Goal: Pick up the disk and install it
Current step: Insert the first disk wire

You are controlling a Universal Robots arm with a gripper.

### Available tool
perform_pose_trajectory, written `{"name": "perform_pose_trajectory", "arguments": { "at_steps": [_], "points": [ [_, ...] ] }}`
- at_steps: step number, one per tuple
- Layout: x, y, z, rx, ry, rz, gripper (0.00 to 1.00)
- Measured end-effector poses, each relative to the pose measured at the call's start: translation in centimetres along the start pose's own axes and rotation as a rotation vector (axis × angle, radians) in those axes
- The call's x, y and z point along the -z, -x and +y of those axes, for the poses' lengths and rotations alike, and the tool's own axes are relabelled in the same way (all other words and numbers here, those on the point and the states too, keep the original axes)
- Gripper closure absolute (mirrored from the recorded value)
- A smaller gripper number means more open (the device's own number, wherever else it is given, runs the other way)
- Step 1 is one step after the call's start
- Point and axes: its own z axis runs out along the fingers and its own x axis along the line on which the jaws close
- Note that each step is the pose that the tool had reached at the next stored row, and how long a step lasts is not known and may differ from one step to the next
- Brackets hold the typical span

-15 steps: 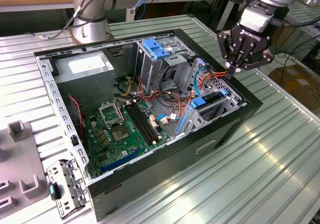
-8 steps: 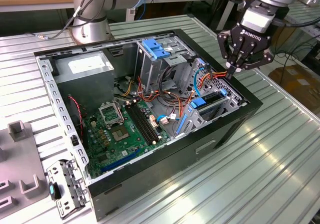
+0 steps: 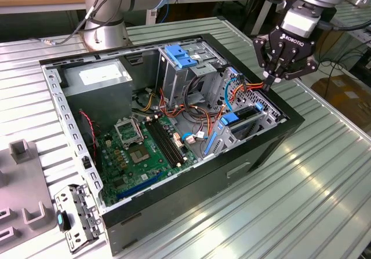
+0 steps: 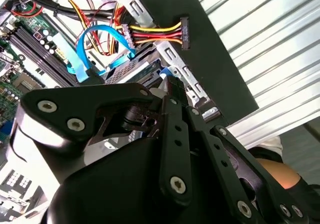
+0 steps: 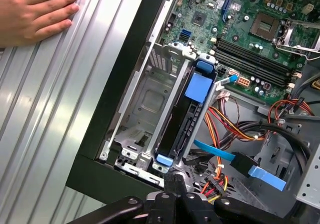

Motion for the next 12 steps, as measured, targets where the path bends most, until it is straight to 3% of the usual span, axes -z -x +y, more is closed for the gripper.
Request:
{"name": "perform_pose_trajectory", "arguments": {
  "at_steps": [5, 12],
  "points": [
    [0.05, 0.01, -1.54, 0.017, -0.0008, 0.0006, 0.89],
    [0.06, 0.01, -2.19, 0.055, -0.0027, 0.0015, 0.89]
  ]
}}
